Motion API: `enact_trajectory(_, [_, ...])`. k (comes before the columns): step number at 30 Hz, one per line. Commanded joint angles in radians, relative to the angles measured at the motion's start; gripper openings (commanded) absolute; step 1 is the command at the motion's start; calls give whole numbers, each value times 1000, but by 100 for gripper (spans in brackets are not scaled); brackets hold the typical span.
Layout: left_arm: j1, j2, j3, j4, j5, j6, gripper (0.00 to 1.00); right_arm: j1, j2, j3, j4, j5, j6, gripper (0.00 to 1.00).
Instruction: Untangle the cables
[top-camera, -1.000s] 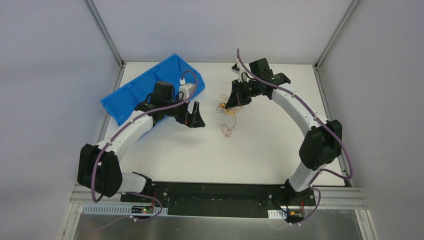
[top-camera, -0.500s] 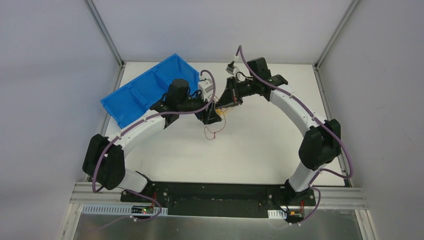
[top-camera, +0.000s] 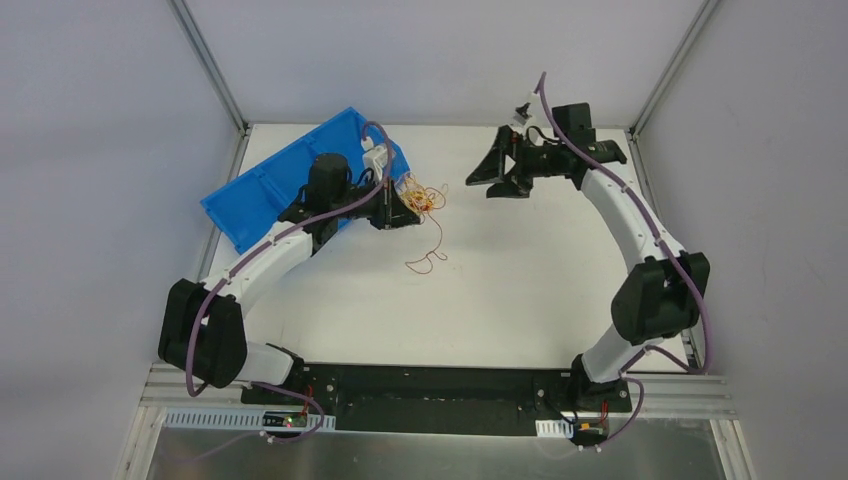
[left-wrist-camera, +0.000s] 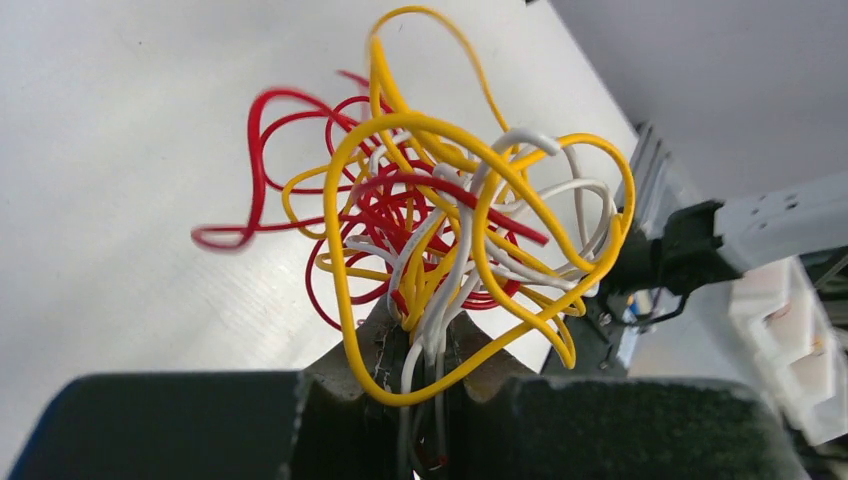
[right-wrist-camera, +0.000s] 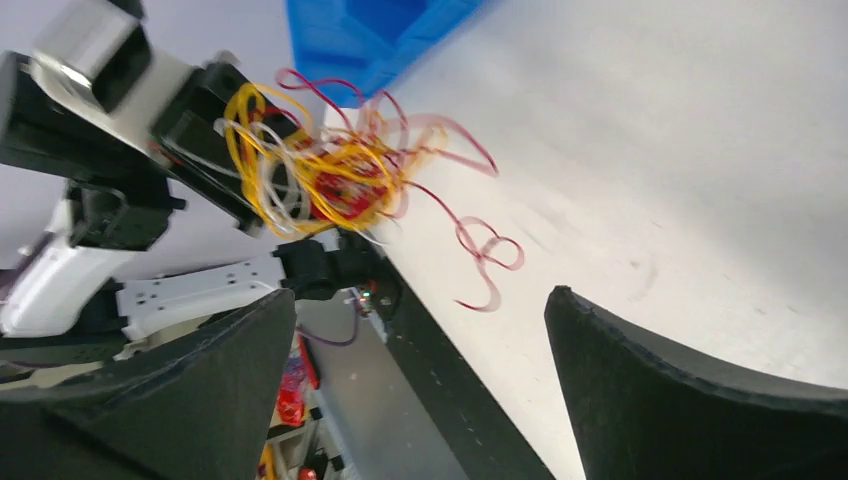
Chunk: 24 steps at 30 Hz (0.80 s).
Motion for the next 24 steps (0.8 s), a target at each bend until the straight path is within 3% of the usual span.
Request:
enact_trajectory(1, [28,-1,-3,181,138,-281,0,8,-143,-130,34,86,-44,99])
enact_trajectory(4, [17,15,-8,251,185,-371,0,43,-149,-198,114,132,-2,99])
enact_trajectory(14, [-33,43,-2,324,235,-444,0,171,-48,-212,414,215,166,99])
enact_trajectory(16, [-54,56,9,331,272,-450,0,179,-53,-262,551,248,232,95])
enact_trajectory(18, [-62,60,2,335,287,-465,0,179,-23,-249,620,196,332,81])
enact_trajectory(21, [-42,49,-16,337,285,-475,0,181,-12,-262,744,100,429,48])
enact_trajectory(22, [-27,45,-17,338,289,-474,0,179,-15,-268,753,77,440,36])
enact_trajectory(23, [-16,41,-18,336,292,-471,0,178,-23,-284,758,58,441,15])
enact_trajectory(24, [-5,37,-17,328,294,-465,0,174,-35,-302,754,53,431,1])
